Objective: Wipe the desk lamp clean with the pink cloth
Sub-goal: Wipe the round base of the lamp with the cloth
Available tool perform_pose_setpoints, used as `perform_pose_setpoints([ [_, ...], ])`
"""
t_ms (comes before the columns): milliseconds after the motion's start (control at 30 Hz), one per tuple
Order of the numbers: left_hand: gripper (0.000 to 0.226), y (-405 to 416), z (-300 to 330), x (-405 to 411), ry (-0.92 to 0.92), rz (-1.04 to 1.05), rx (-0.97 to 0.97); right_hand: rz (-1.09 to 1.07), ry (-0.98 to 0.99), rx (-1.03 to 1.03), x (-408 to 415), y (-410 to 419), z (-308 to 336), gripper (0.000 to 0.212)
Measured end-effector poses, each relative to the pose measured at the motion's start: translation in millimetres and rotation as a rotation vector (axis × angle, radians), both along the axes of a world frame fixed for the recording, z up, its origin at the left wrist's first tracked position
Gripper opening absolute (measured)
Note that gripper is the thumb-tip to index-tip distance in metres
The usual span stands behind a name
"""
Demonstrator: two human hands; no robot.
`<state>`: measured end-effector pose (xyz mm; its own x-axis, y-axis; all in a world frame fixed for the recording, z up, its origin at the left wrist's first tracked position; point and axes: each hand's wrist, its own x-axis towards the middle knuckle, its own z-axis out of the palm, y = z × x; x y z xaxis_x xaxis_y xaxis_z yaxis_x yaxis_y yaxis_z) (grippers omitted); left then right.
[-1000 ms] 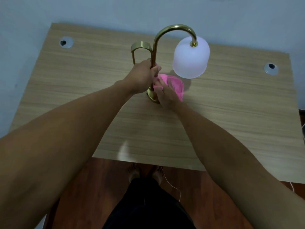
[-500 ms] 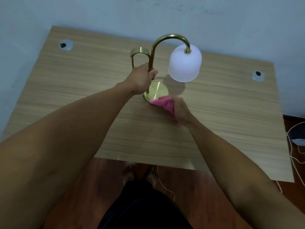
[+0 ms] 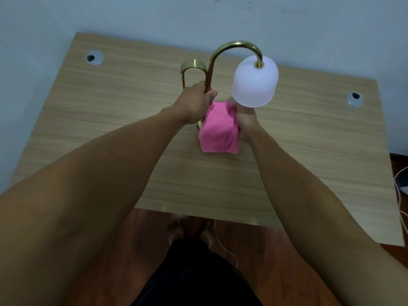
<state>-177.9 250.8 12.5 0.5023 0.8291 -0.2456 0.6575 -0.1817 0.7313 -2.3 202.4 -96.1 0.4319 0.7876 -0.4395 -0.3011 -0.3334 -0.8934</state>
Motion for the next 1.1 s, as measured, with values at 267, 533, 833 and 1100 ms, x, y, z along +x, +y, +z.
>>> perform_pose_setpoints([
  [267, 0.029, 3, -5, -1, -0.005, -0.010, -0.011, 0.217, -1.145, 0.048, -22, -32, -40, 0.036],
  [533, 0.031, 4, -6, 0, -0.026, -0.022, -0.011, 0.810, -1.578, -0.126, -47, -19, -50, 0.093],
  [833, 0.025, 4, -9, -2, -0.010, -0.018, -0.024, 0.692, -1.614, 0.117, -51, -58, -66, 0.065],
  [1100, 0.034, 3, -4, -3, 0.012, -0.012, -0.002, 0.827, -1.524, 0.387, -36, -79, -77, 0.057],
])
